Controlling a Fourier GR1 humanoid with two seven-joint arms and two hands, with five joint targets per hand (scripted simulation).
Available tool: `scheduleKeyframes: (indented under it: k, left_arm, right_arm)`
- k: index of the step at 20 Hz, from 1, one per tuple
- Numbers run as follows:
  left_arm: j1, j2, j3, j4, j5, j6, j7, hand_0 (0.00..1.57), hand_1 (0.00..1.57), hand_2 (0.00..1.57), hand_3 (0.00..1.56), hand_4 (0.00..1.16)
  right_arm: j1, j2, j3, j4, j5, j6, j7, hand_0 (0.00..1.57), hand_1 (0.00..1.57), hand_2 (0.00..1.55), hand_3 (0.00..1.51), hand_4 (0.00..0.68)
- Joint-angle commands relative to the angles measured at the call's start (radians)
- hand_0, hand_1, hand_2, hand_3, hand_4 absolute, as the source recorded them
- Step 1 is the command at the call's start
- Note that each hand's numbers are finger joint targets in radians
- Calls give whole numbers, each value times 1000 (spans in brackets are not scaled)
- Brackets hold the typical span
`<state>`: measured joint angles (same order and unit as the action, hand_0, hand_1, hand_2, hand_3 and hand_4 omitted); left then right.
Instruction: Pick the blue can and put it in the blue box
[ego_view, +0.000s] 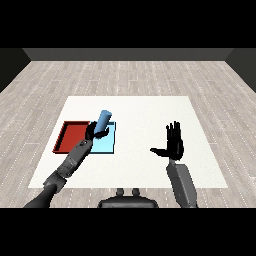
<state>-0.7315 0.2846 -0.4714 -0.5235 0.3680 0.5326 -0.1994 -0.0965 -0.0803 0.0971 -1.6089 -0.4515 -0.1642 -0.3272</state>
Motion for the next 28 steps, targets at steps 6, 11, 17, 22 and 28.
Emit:
scheduleKeyframes:
  k: [6,11,17,22,28]
  left_arm:
    - [-95,-106,-20,394,-66,-24,191,659,659,584,78,916]
    - [-82,-123,102,429,22,3,153,1464,1464,1314,0,700]
    - [-132,-112,70,516,-45,-93,209,0,0,0,0,0]
    - [-158,-109,72,522,-66,-58,225,0,0,0,0,0]
    - [-123,-101,175,356,21,11,-74,0,0,0,0,0]
  right_arm:
    - [-2,-1,-38,59,-22,32,-24,0,0,0,0,0]
    - [-21,-4,-50,85,-2,9,-11,0,0,0,0,0]
    - [-31,-21,-83,113,-23,52,-18,0,0,0,0,0]
    - [12,14,-62,136,1,74,-90,0,0,0,0,0]
    - [-68,14,-53,147,21,46,-48,0,0,0,0,0]
